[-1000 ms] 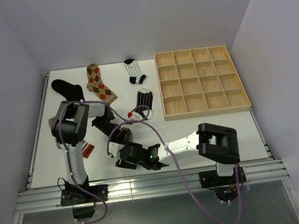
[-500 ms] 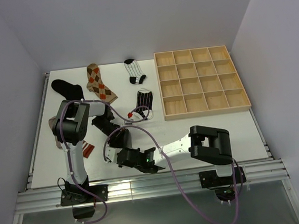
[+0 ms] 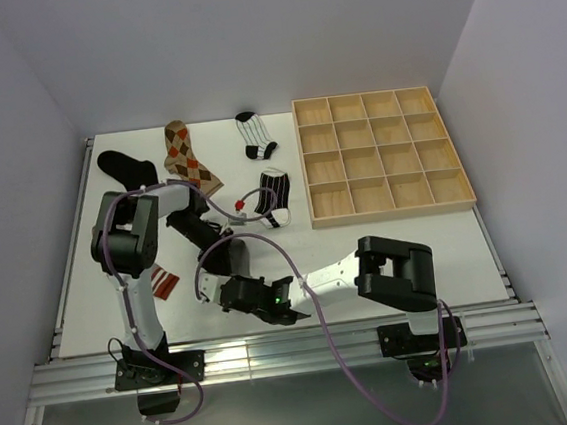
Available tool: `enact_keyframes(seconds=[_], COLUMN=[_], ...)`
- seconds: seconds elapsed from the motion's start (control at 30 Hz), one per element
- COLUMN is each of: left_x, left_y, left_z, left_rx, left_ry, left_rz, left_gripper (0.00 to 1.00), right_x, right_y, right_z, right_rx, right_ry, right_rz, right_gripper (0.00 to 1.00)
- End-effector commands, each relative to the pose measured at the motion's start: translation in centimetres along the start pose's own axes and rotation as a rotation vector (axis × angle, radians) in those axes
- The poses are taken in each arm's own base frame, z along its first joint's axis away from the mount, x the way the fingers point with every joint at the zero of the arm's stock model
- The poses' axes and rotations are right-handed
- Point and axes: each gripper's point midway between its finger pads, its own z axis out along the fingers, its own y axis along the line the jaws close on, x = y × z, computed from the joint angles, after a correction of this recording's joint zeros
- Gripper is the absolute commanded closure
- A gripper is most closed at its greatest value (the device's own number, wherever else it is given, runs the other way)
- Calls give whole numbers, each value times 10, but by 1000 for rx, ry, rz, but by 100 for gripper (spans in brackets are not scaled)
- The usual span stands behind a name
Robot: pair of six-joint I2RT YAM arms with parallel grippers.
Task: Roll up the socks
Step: Roll the sock at the center of the board.
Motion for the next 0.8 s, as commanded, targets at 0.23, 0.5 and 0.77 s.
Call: enact_keyframes(seconds=[0.23, 0.5, 0.77], left_x=[-38, -27, -24], left_y=[41, 69, 80], left_z=[-69, -76, -61], left_rx=[-300, -413, -394], left_ry=[-149, -148, -113], left_rz=[76, 26, 6], left_gripper=[62, 67, 69], right_x=[27, 18, 3], right_y=[18, 18, 18], right_z=[5, 5, -7], right_rx=[-73, -116, -237], right_ry=[101, 91, 122], right_rz=[-10, 23, 51], right_gripper=[82, 82, 82])
